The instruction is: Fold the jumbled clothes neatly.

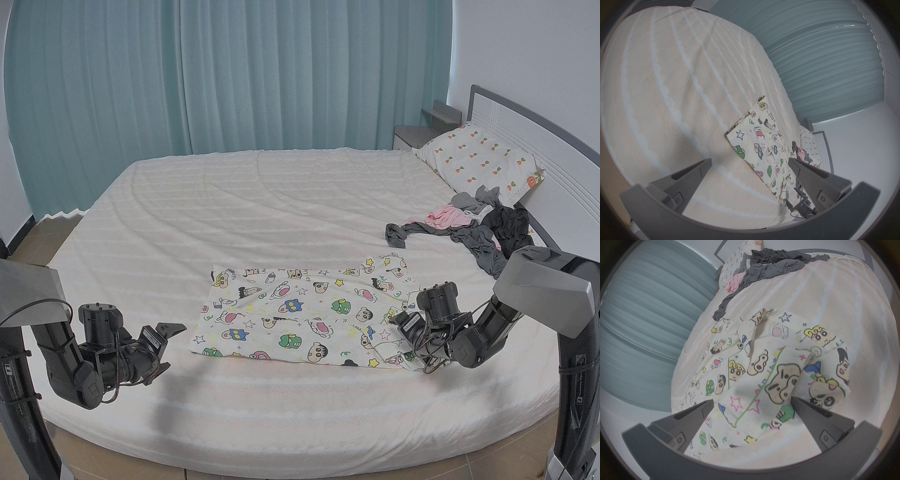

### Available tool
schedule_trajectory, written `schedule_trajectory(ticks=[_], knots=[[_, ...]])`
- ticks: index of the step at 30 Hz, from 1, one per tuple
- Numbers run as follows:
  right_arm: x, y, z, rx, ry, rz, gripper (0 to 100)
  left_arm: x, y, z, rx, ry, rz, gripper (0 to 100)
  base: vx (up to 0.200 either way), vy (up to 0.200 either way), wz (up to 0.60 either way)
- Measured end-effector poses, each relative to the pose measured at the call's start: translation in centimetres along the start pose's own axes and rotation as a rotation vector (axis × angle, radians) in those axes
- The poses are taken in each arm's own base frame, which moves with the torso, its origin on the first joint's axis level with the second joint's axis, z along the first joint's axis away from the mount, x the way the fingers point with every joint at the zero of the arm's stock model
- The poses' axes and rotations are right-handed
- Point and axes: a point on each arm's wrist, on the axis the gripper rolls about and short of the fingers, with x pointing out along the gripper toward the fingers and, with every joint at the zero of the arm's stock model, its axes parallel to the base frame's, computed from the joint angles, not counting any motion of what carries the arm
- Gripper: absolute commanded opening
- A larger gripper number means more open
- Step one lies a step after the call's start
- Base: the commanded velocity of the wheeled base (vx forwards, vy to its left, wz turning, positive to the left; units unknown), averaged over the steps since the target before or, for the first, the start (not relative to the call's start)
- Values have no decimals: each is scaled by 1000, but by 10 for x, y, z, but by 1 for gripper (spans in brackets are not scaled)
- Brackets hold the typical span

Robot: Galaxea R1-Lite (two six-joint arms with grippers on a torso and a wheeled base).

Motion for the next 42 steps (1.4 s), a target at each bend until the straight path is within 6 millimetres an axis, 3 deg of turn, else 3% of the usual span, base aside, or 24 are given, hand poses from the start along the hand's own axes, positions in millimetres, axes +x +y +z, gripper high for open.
schedule_trajectory(ticks=[6, 7, 19, 30, 37, 42], knots=[[7, -3, 4, -20, -36, 18, 100, 0, 0, -1, 2, 0, 2, 100, 0, 0, 0], [8, -3, 5, -23, -44, 15, 0, 0, 0, -1, 2, 0, 2, 100, 0, 0, 0], [7, -6, 14, -33, -104, -19, 0, -1, 1, -1, 2, 2, 7, 100, 0, 0, 0], [-21, 2, 16, -56, -88, -44, 0, -1, 2, -2, 1, 3, 8, 100, 0, 0, 0], [-43, -2, -8, -86, -72, -77, 0, -2, 2, -3, 3, 6, 12, 100, 0, 0, 0], [-46, -8, -21, -100, -75, -105, 0, -2, 3, -4, 18, 10, 16, 100, 0, 0, 0]])
